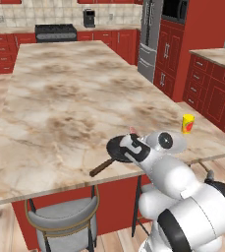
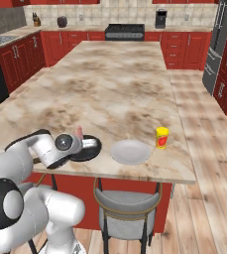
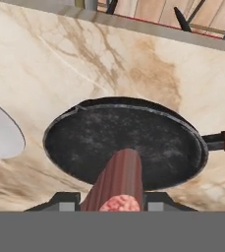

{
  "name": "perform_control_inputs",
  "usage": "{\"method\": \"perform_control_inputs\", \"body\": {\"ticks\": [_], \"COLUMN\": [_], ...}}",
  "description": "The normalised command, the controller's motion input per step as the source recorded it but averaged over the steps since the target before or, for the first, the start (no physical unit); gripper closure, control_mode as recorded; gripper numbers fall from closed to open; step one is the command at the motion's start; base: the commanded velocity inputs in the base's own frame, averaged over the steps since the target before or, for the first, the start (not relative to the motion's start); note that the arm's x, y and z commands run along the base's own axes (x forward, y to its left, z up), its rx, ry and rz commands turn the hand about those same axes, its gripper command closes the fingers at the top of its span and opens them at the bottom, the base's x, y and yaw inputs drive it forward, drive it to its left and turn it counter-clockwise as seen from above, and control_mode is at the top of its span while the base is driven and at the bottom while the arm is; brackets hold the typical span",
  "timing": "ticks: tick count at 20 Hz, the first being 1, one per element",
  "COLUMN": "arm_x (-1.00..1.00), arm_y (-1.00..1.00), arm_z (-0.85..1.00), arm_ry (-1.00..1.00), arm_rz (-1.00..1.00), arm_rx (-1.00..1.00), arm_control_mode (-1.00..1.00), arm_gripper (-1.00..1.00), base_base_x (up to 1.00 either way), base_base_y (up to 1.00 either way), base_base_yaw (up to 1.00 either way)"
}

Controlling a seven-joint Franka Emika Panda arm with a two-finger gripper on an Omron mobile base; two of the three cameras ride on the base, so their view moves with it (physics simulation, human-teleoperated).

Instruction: Pick up the pan with the steak in it and place it on the dining table. Then place the steak on the plate.

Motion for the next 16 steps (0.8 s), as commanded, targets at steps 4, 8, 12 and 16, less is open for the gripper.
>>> {"method": "perform_control_inputs", "body": {"ticks": [4, 8, 12, 16], "arm_x": [0.0, 0.04, 0.12, 0.02], "arm_y": [0.18, 0.02, 0.18, 0.27], "arm_z": [0.22, 0.53, 0.77, 0.83], "arm_ry": [0.02, 0.0, 0.1, 0.14], "arm_rz": [-0.11, 0.11, 0.35, 0.35], "arm_rx": [0.02, 0.15, 0.13, 0.06], "arm_control_mode": [-1.0, -1.0, -1.0, -1.0], "arm_gripper": [1.0, 1.0, 1.0, 1.0], "base_base_x": [0.0, 0.0, 0.0, 0.0], "base_base_y": [0.0, 0.0, 0.0, 0.0], "base_base_yaw": [0.0, 0.0, 0.0, 0.0]}}
